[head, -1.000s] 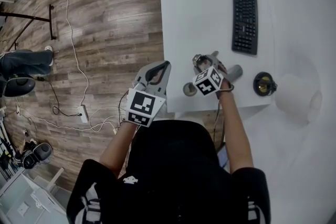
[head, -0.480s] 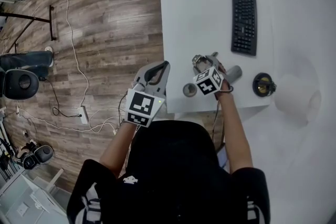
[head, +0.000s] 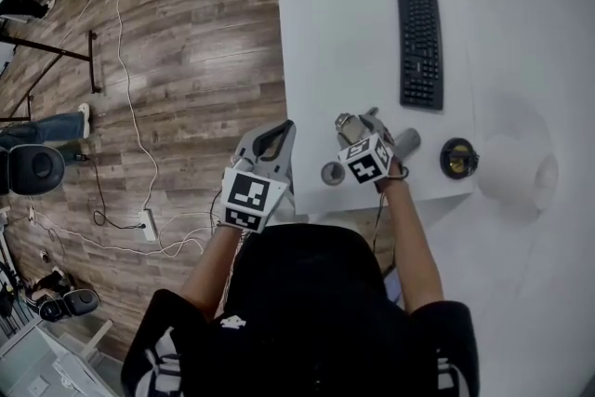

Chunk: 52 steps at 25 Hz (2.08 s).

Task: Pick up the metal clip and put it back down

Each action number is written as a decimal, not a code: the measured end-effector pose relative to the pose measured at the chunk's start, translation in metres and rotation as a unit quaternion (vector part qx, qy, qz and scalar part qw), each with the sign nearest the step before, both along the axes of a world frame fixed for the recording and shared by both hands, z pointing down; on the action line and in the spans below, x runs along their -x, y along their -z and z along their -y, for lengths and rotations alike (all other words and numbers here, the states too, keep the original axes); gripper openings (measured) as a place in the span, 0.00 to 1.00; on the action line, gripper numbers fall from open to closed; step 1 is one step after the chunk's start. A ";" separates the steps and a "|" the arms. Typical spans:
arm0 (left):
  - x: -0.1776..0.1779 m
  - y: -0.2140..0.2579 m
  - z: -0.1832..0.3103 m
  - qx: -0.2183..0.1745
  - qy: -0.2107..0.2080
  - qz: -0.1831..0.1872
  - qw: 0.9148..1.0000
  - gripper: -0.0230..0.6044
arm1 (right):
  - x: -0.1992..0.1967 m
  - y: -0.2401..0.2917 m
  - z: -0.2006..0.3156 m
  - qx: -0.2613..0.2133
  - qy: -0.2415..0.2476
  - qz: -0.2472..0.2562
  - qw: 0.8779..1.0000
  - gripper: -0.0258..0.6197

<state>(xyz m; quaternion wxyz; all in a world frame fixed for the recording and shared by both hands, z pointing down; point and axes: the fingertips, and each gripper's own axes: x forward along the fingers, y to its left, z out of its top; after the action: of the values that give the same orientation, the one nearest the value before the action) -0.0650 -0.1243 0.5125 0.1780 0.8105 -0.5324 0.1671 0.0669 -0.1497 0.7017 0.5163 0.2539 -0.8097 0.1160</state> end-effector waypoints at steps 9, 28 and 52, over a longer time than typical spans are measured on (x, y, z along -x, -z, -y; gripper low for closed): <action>-0.013 0.027 0.011 -0.043 -0.025 0.006 0.999 0.08 | -0.004 0.054 0.018 -0.046 -0.037 0.043 0.997 0.46; -0.001 0.133 0.024 -0.162 -0.021 0.029 0.986 0.08 | 0.007 0.266 0.051 -0.221 -0.135 0.222 0.940 0.09; 0.015 0.221 0.027 -0.267 -0.002 0.034 0.963 0.08 | 0.016 0.382 0.049 -0.332 -0.123 0.308 0.883 0.09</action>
<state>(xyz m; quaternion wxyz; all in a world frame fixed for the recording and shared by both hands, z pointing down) -0.0800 -0.1512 0.2911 -0.0632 0.8234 -0.5619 0.0470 0.0505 -0.1988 0.3197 0.1075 0.4593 -0.8814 -0.0250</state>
